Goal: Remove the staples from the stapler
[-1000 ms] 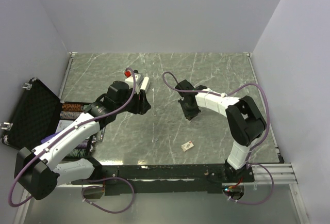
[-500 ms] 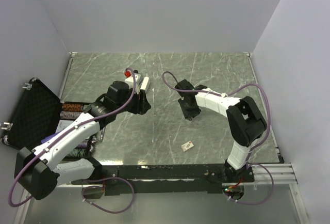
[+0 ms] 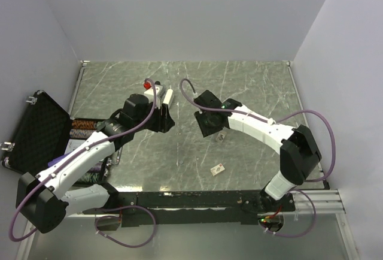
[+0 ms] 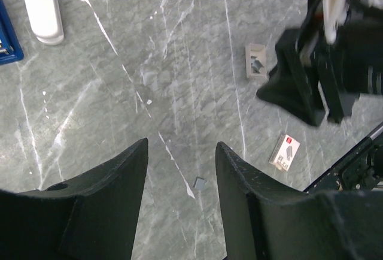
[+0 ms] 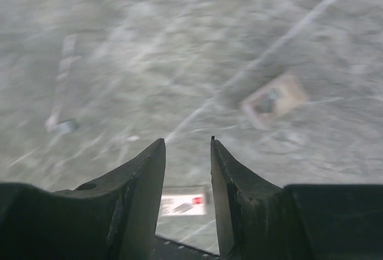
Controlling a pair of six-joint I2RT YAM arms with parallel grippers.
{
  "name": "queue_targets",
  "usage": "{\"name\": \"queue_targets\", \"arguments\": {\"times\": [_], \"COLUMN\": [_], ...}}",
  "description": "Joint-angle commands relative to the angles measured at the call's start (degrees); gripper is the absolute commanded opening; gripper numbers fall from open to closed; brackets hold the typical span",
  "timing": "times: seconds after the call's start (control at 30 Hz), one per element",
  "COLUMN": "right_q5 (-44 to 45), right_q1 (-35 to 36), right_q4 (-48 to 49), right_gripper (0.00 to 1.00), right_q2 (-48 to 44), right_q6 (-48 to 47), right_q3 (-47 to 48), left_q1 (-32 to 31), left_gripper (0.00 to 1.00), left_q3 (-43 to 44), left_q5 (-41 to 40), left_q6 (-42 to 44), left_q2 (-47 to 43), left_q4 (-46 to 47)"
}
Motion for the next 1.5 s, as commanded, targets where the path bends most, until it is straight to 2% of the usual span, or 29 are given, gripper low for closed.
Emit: {"name": "queue_targets", "arguments": {"times": [0.0, 0.1, 0.33, 0.57, 1.03, 1.47], "right_q5": [-5.2, -8.6, -10.1, -7.3, -4.4, -1.3], "right_q1": [3.9, 6.8, 12.6, 17.0, 19.9, 20.8], "right_q4": [2.7, 5.0, 6.7, 5.7, 4.0, 2.2], "right_gripper": [0.44, 0.45, 0.48, 0.48, 0.48, 0.48], "right_q2": [-3.2, -3.4, -0.9, 4.7, 15.4, 19.1], "right_q6": [3.3, 3.9, 4.4, 6.7, 9.2, 10.2], "right_q3": [-1.3, -2.8, -2.3, 0.4, 7.0, 8.5], "left_q1": [0.4, 0.6, 0.9, 0.9, 0.9, 1.0], "left_gripper": [0.54, 0.55, 0.56, 0.58, 0.58, 0.58], "left_q3": [-0.8, -1.6, -3.7, -6.2, -6.1, -6.1], "left_q5": [-2.4, -6.0, -14.3, -19.7, -19.4, -18.8], "left_q6": [-0.7, -1.0, -1.4, -2.0, -2.1, -2.2], "left_q2": [-5.2, -8.9, -16.9, -25.3, -24.6, -24.2], "left_q4": [2.8, 3.5, 5.0, 7.6, 7.4, 7.4]}}
